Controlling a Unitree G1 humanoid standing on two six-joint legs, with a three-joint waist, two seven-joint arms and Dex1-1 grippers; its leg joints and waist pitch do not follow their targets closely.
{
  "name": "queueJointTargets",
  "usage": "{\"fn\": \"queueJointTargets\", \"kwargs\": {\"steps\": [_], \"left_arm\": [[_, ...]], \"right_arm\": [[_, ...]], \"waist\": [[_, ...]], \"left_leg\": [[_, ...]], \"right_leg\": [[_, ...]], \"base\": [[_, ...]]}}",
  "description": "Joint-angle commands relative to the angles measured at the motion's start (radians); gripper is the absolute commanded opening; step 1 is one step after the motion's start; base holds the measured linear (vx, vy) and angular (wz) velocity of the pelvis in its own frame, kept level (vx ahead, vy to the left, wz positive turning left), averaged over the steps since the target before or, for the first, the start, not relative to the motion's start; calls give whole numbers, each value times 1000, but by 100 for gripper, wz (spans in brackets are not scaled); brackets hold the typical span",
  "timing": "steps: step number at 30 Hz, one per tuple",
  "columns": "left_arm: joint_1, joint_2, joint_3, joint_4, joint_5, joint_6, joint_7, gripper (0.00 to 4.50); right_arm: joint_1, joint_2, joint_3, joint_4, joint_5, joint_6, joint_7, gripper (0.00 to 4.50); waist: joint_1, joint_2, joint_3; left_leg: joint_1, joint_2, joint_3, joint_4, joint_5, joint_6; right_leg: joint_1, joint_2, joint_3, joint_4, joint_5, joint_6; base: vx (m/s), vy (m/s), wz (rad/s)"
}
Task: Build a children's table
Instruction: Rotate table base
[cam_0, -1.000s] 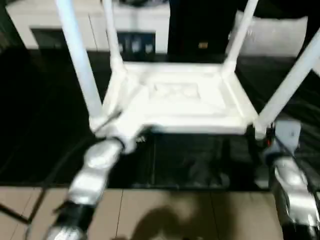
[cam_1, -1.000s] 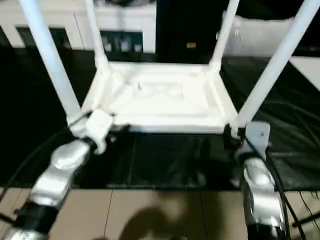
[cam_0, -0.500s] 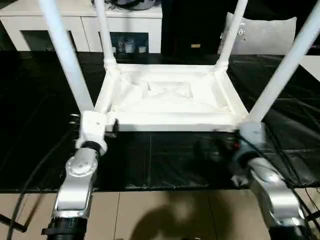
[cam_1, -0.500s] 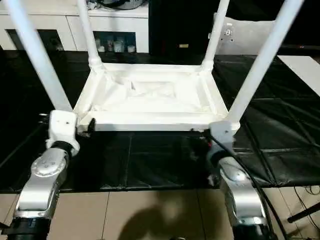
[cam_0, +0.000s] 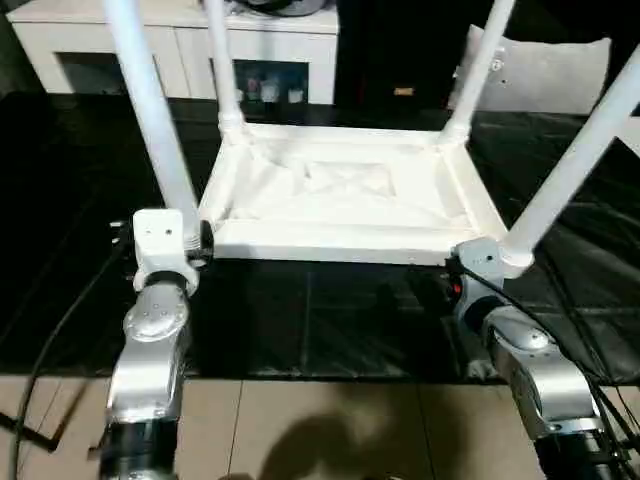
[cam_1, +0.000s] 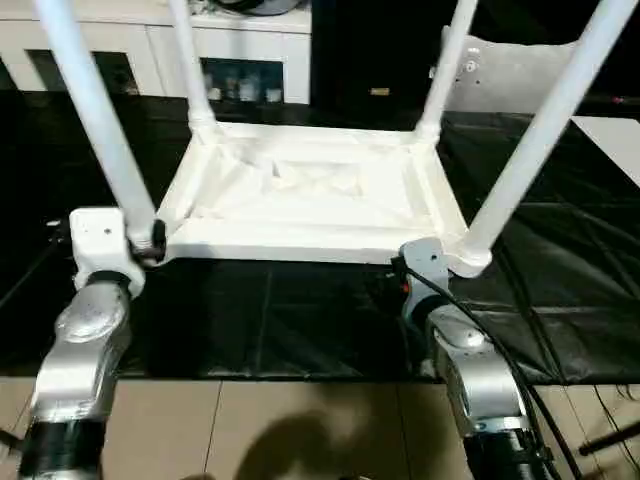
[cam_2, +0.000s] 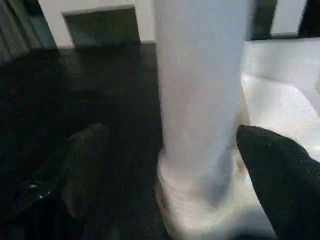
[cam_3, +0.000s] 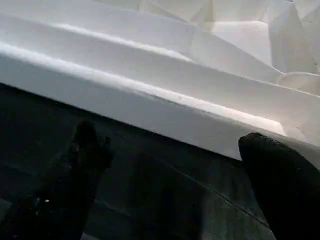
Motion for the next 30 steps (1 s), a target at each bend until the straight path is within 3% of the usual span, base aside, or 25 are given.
{"fn": "queueJointTargets", "kwargs": {"steps": [1,2,4,5,6,7,10,12,13,14,16,21,22,25,26,27,30], "left_arm": [[-69,35,16,118,-11,-52,-18,448],[-79,40,18,134,-14,-56,-22,448],[-150,84,8,246,-39,-106,-119,448],[-163,96,-1,266,-42,-114,-152,448],[-170,107,-10,279,-44,-122,-184,448],[-177,115,-16,293,-46,-131,-204,448],[-213,151,-31,388,-90,-185,-351,448],[-226,170,-47,426,-114,-205,-453,448],[-235,180,-54,450,-125,-218,-503,448],[-235,190,-68,457,-144,-208,-586,448],[-230,205,-91,461,-171,-184,-713,448],[-166,225,-176,345,-267,-83,-995,448],[-160,217,-203,336,-268,-91,-1020,448],[-156,198,-235,329,-270,-108,-1063,448],[-156,194,-239,328,-271,-109,-1072,448],[-155,189,-244,326,-273,-109,-1086,448],[-146,151,-280,269,-308,-77,-1150,448]], "right_arm": [[-11,0,-17,4,20,4,21,450],[-13,0,-18,4,21,5,25,450],[-16,-9,-9,15,8,21,36,450],[-18,-12,-10,25,2,25,28,450],[-21,-12,-15,35,4,28,28,450],[-23,-12,-18,41,8,31,28,450],[-39,-13,-39,79,16,52,14,450],[-51,-14,-44,107,13,53,6,450],[-57,-15,-45,121,7,53,2,450],[-68,-14,-48,143,5,56,-1,450],[-88,-11,-56,180,2,54,-13,450],[-143,-18,-64,295,1,-8,-1,450],[-166,-22,-67,346,-7,-77,9,450],[-196,-24,-80,408,-4,-124,22,450],[-200,-24,-81,417,-4,-129,24,450],[-207,-26,-83,431,-4,-137,27,450],[-247,-37,-69,503,-18,-185,52,450]], "waist": [[5,7,-64],[3,2,-65],[8,19,-74],[7,14,-72],[6,11,-75],[6,15,-76],[7,12,-76],[8,7,-74],[8,12,-74],[8,7,-72],[12,13,-71],[28,14,-73],[30,12,-72],[29,9,-71],[27,-6,-70],[29,0,-70],[22,-1,-69]], "left_leg": [[0,16,-7,-71,-154,56],[0,11,-4,-69,-160,55],[3,15,-12,-69,-130,41],[3,13,-10,-67,-120,42],[2,14,-10,-67,-110,37],[1,17,-9,-67,-101,35],[4,13,-5,-65,-111,42],[5,14,-4,-67,-115,39],[6,17,-4,-68,-125,30],[7,17,-3,-69,-129,29],[13,21,-2,-72,-143,15],[18,27,1,-74,-138,-7],[18,26,4,-73,-140,-6],[11,22,4,-72,-144,1],[9,22,6,-73,-144,7],[9,22,3,-73,-149,9],[7,24,3,-71,-150,9]], "right_leg": [[53,-50,49,-74,-325,-61],[52,-47,49,-78,-330,-53],[59,-52,51,-60,-248,-76],[57,-50,52,-64,-227,-82],[61,-51,53,-53,-187,-105],[62,-55,54,-46,-151,-135],[62,-57,54,-49,-160,-161],[62,-59,55,-52,-180,-160],[62,-60,56,-48,-192,-163],[61,-60,55,-52,-203,-160],[57,-64,58,-52,-226,-167],[55,-70,62,-40,-191,-197],[54,-69,62,-38,-173,-205],[64,-69,63,-42,-187,-196],[65,-71,63,-45,-202,-190],[66,-74,63,-46,-240,-183],[66,-76,62,-52,-296,-171]], "base": [[0,0,0],[0,0,0],[0,0,0],[0,0,0],[0,0,0],[0,0,0],[0,0,0],[0,0,0],[0,0,0],[0,0,0],[0,0,0],[0,0,0],[0,0,0],[0,0,0],[0,0,0],[0,0,0],[0,0,0]]}}
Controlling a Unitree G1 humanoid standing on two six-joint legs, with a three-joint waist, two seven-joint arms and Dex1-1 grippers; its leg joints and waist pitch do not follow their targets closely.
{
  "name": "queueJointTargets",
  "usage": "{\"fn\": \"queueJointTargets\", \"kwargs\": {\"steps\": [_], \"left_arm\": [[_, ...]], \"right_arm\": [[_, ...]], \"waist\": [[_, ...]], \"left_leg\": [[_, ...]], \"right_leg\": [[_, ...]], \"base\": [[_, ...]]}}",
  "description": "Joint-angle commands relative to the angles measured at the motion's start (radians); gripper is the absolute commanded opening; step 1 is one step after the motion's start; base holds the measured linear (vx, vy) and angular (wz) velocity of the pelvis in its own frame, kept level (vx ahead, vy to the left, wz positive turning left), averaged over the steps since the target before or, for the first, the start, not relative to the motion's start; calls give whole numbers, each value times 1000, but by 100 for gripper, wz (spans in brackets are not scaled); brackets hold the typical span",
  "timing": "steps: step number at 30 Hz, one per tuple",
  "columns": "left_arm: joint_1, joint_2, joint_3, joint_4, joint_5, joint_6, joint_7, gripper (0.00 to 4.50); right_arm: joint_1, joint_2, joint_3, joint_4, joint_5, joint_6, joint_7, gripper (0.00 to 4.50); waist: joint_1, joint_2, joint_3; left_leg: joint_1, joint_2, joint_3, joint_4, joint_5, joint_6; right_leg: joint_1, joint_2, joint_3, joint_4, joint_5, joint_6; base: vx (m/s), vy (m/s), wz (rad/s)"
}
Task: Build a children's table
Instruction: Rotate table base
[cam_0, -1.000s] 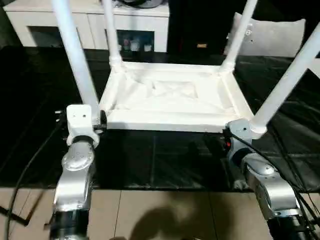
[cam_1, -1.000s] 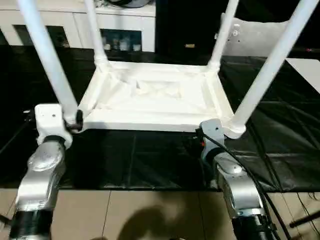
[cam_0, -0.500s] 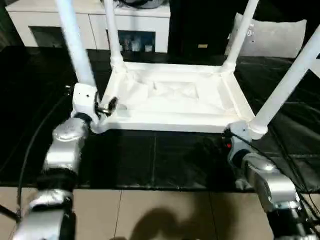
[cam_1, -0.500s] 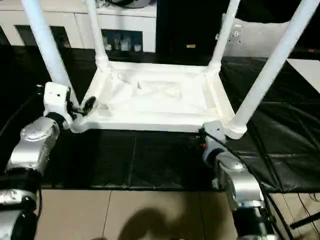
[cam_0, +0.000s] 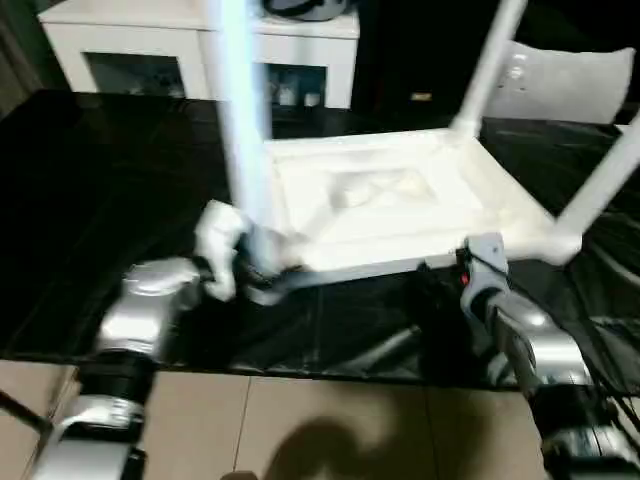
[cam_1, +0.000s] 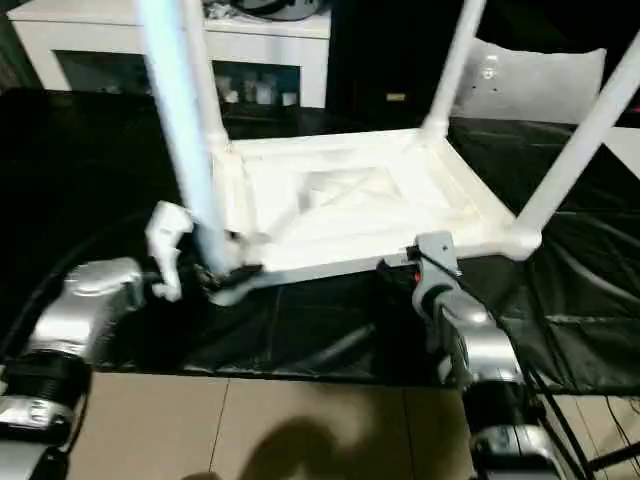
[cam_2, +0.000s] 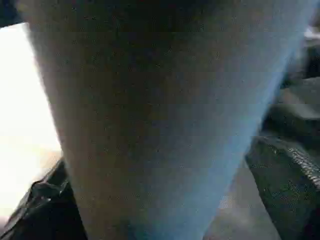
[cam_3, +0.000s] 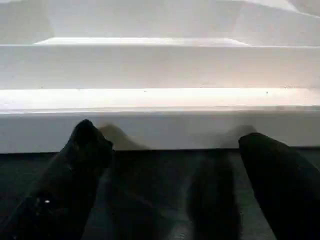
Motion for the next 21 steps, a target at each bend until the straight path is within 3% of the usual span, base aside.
{"fn": "queueJointTargets", "kwargs": {"steps": [1,4,6,7,8,15,16,21], "left_arm": [[12,-32,-51,-91,-56,55,-67,448],[27,-57,-77,-159,-105,98,-99,448],[34,-77,-94,-194,-127,119,-110,448],[37,-101,-109,-220,-143,137,-113,448],[37,-116,-115,-228,-145,140,-112,448],[29,-173,-155,-266,-161,172,-108,448],[26,-182,-161,-279,-169,185,-102,448],[21,-229,-188,-317,-180,219,-89,448]], "right_arm": [[-44,-7,6,51,-7,-51,31,450],[-77,-7,19,105,-15,-96,58,450],[-93,-4,30,126,-21,-115,77,450],[-110,2,43,143,-27,-135,101,450],[-118,7,50,152,-30,-147,119,450],[-138,43,111,167,-49,-210,232,450],[-139,52,122,170,-51,-223,255,450],[-132,74,154,188,-66,-260,326,450]], "waist": [[-3,-11,-68],[-7,-12,-66],[-20,-19,-68],[-26,-30,-68],[-29,-26,-68],[-47,-29,-65],[-50,-33,-64],[-51,-31,-64]], "left_leg": [[-1,26,0,-72,-143,15],[-7,24,0,-71,-138,22],[-12,23,1,-68,-125,34],[-18,21,2,-65,-118,41],[-14,21,3,-63,-113,48],[-13,22,3,-63,-130,67],[-13,22,3,-63,-127,71],[-10,27,3,-62,-118,78]], "right_leg": [[64,-70,59,-58,-301,-168],[64,-67,59,-60,-310,-167],[66,-65,59,-55,-300,-171],[70,-64,58,-55,-302,-169],[66,-62,59,-55,-304,-170],[63,-58,58,-61,-332,-165],[62,-56,58,-61,-327,-168],[61,-56,60,-55,-274,-206]], "base": [[0,0,0],[0,0,0],[0,0,0],[0,0,0],[0,0,0],[0,0,0],[0,0,0],[0,0,0]]}}
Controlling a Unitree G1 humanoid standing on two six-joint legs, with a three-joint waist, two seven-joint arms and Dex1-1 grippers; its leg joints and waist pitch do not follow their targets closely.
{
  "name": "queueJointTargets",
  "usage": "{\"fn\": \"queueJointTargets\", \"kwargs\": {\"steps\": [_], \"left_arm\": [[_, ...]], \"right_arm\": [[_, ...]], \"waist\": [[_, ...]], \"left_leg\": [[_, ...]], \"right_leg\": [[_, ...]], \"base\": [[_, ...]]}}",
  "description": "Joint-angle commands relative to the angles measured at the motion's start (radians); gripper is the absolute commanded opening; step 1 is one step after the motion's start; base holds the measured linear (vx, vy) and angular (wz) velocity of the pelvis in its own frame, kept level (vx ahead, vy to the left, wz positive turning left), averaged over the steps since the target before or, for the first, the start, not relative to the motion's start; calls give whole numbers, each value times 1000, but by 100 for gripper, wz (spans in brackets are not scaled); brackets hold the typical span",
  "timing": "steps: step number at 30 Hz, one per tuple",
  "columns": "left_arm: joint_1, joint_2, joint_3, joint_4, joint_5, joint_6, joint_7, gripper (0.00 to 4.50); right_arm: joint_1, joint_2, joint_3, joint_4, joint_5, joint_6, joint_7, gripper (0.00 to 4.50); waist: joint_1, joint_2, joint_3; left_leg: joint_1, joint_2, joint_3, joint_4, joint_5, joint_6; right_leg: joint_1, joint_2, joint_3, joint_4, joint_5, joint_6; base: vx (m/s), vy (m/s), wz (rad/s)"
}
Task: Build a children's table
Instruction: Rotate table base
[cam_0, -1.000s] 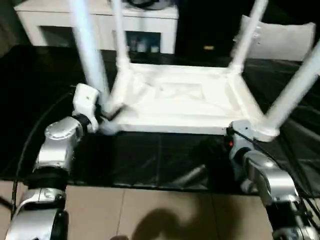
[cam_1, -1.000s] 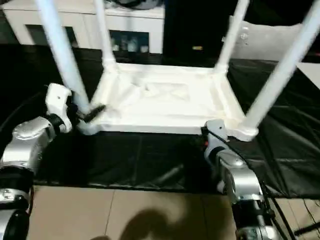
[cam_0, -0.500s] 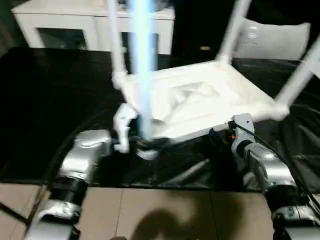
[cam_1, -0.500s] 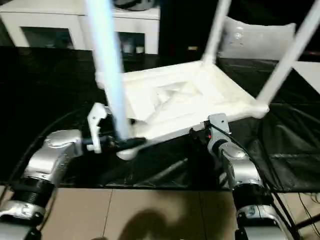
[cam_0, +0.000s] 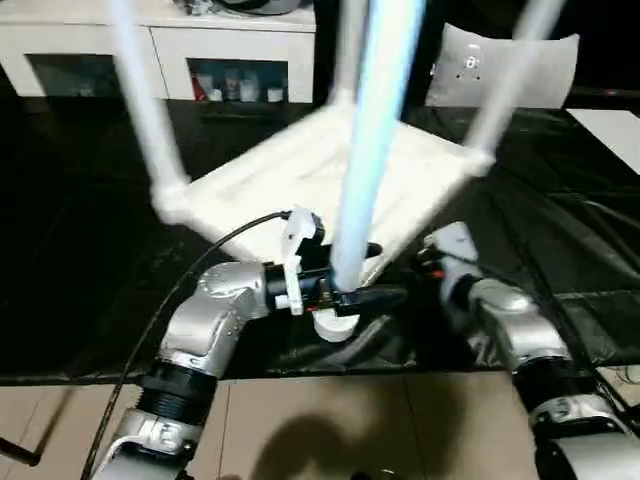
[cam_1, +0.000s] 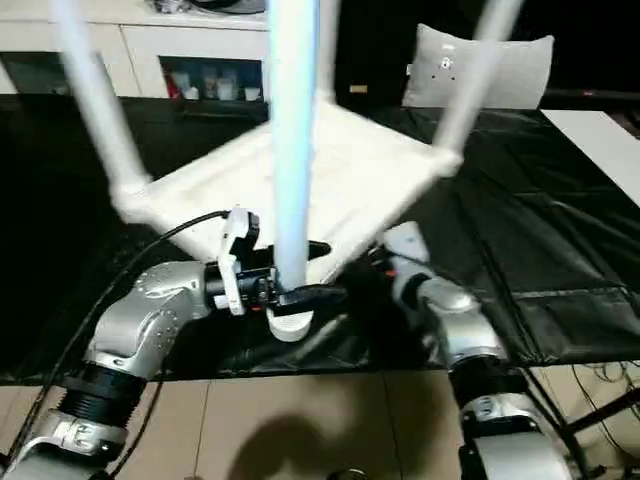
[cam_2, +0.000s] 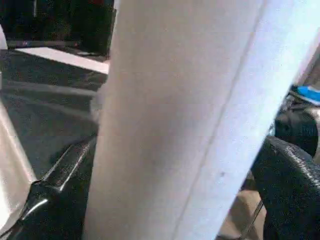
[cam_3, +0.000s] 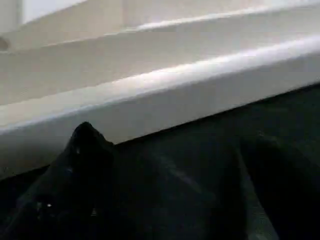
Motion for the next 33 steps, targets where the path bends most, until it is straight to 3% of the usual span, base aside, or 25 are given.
{"fn": "queueJointTargets", "kwargs": {"steps": [1,4,5,6,8,14,21,28,33], "left_arm": [[-19,-62,-93,-51,-25,18,-15,448],[-24,-84,-101,-52,-28,27,-3,448],[-27,-93,-105,-51,-27,28,5,448],[-31,-102,-107,-48,-25,28,14,448],[-49,-136,-96,-9,4,-6,73,448],[-75,-195,-66,71,73,-91,199,448],[-82,-194,-59,95,119,-165,260,448],[-63,-14,-104,77,110,-135,34,448],[-104,95,-142,143,168,-167,-62,448]], "right_arm": [[-34,43,46,-16,3,-37,41,450],[-32,45,43,-5,-2,-47,36,450],[-30,44,40,-1,-3,-50,32,450],[-28,42,38,2,-3,-54,31,450],[-17,35,27,3,1,-59,35,450],[6,4,-9,30,-4,-64,3,450],[39,-55,-51,33,0,-69,-15,450],[106,-151,-91,-86,60,-67,118,450],[148,-224,-98,-178,83,-87,219,450]], "waist": [[12,-7,-77],[14,-9,-77],[16,-2,-77],[16,-6,-77],[16,-1,-77],[17,-10,-77],[26,-10,-78],[39,-4,-78],[41,-1,-76]], "left_leg": [[-8,24,-2,-65,-112,81],[-6,24,0,-64,-108,88],[-5,24,0,-64,-109,87],[-5,24,0,-64,-112,87],[-7,23,-1,-64,-120,85],[-9,20,-1,-62,-135,86],[-5,22,-1,-61,-133,101],[-1,21,-1,-63,-141,101],[1,22,-2,-66,-156,94]], "right_leg": [[71,-60,54,-61,-260,-208],[71,-59,56,-60,-246,-215],[71,-60,56,-59,-245,-217],[71,-59,55,-61,-247,-216],[74,-58,54,-62,-246,-217],[77,-57,51,-72,-299,-183],[72,-56,50,-72,-295,-181],[70,-55,51,-71,-296,-172],[69,-53,51,-70,-297,-176]], "base": [[0,0,0],[0,0,0],[0,0,0],[0,0,0],[0,0,0],[0,0,0],[0,0,0],[0,0,0],[0,0,0]]}}
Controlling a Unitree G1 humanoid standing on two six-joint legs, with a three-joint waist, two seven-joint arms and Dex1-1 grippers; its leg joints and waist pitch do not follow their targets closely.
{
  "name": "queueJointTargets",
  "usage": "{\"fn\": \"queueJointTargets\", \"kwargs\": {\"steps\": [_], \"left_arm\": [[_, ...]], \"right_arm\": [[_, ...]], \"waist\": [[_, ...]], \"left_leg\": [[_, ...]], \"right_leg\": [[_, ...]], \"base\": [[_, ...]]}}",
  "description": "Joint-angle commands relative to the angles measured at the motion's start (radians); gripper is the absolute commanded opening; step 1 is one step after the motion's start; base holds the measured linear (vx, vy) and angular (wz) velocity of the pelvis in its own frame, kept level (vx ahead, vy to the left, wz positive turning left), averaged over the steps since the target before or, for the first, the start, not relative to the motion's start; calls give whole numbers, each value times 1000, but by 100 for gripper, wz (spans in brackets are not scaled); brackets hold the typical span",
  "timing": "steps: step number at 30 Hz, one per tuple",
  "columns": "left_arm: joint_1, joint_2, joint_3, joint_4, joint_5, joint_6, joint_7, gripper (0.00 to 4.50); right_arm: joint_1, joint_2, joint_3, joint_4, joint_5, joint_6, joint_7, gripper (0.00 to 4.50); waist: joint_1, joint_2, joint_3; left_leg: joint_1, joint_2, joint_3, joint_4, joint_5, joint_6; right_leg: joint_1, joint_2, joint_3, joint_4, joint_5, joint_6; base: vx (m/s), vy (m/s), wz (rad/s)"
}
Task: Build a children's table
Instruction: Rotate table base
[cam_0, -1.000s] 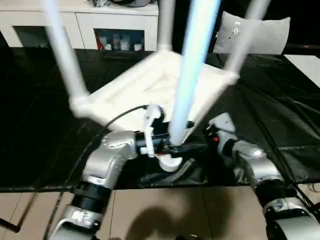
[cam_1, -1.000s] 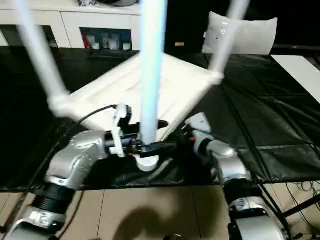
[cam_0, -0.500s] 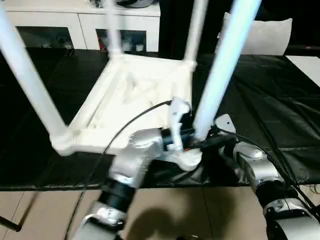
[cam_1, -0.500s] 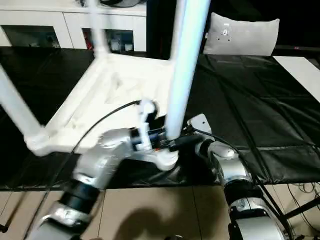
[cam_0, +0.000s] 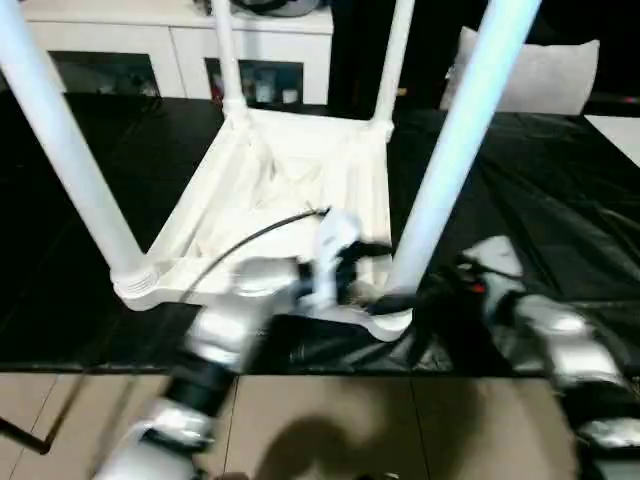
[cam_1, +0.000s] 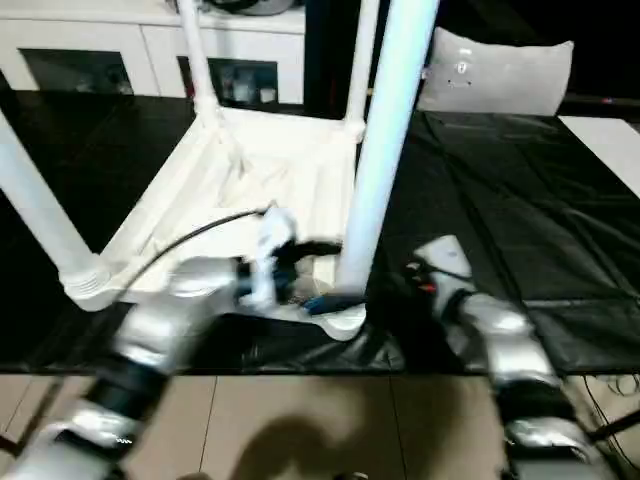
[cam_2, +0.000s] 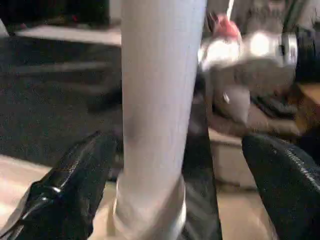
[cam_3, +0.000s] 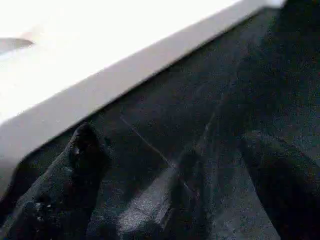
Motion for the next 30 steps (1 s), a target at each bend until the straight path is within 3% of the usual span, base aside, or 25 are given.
{"fn": "queueJointTargets", "kwargs": {"steps": [1,4,5,7,9,11,13,14,16,24,29,30], "left_arm": [[-34,24,-31,47,60,-42,-27,431],[-79,75,-90,163,164,-162,-28,410],[-79,75,-90,163,164,-162,-28,402],[-111,97,-126,254,215,-258,-44,375],[-122,97,-129,287,219,-285,-54,371],[-152,80,-117,357,208,-304,-75,348],[-176,70,-115,418,211,-330,-88,331],[-186,67,-117,442,218,-344,-89,323],[-195,65,-117,461,223,-354,-89,302],[-246,31,-98,585,223,-421,-82,252],[-280,23,-93,663,247,-468,-52,209],[-292,18,-92,690,255,-482,-45,204]], "right_arm": [[22,-36,-11,-54,18,-18,50,450],[74,-99,-4,-151,45,-8,152,450],[74,-99,-4,-151,45,-8,152,450],[131,-153,1,-248,87,27,257,450],[150,-171,2,-280,103,42,289,450],[185,-204,0,-340,139,77,347,450],[212,-226,-5,-390,167,106,378,450],[219,-230,-8,-407,178,117,385,450],[226,-234,-9,-423,189,130,392,450],[255,-241,-3,-511,236,196,425,450],[259,-241,2,-536,247,218,426,450],[259,-242,4,-543,250,227,427,450]], "waist": [[6,-2,-74],[10,-6,-74],[15,-6,-77],[18,-3,-76],[22,-5,-77],[29,-1,-75],[34,-4,-76],[37,6,-75],[36,-3,-75],[47,4,-78],[56,3,-80],[56,-2,-79]], "left_leg": [[0,21,-3,-67,-166,90],[-1,20,-4,-67,-175,90],[-1,20,-4,-66,-170,91],[-3,19,-5,-66,-163,99],[-7,22,-7,-67,-156,104],[-5,19,-3,-64,-164,109],[-5,20,-4,-63,-168,106],[-3,20,-4,-64,-173,103],[-5,17,-4,-63,-181,101],[-6,17,-7,-63,-166,101],[-4,16,-8,-62,-163,92],[-6,15,-7,-62,-160,94]], "right_leg": [[67,-52,50,-75,-310,-165],[70,-55,51,-77,-341,-141],[71,-55,50,-78,-344,-126],[71,-53,49,-82,-332,-125],[74,-56,48,-75,-313,-134],[73,-54,46,-82,-330,-138],[72,-55,44,-83,-349,-136],[71,-57,44,-85,-361,-133],[72,-55,41,-90,-387,-121],[70,-56,35,-94,-404,-104],[72,-58,33,-96,-418,-86],[71,-57,33,-96,-415,-84]], "base": [[0,0,0],[0,0,0],[0,0,0],[0,0,0],[0,0,0],[0,0,0],[0,0,0],[0,0,0],[0,0,0],[0,0,0],[0,0,0],[0,0,0]]}}
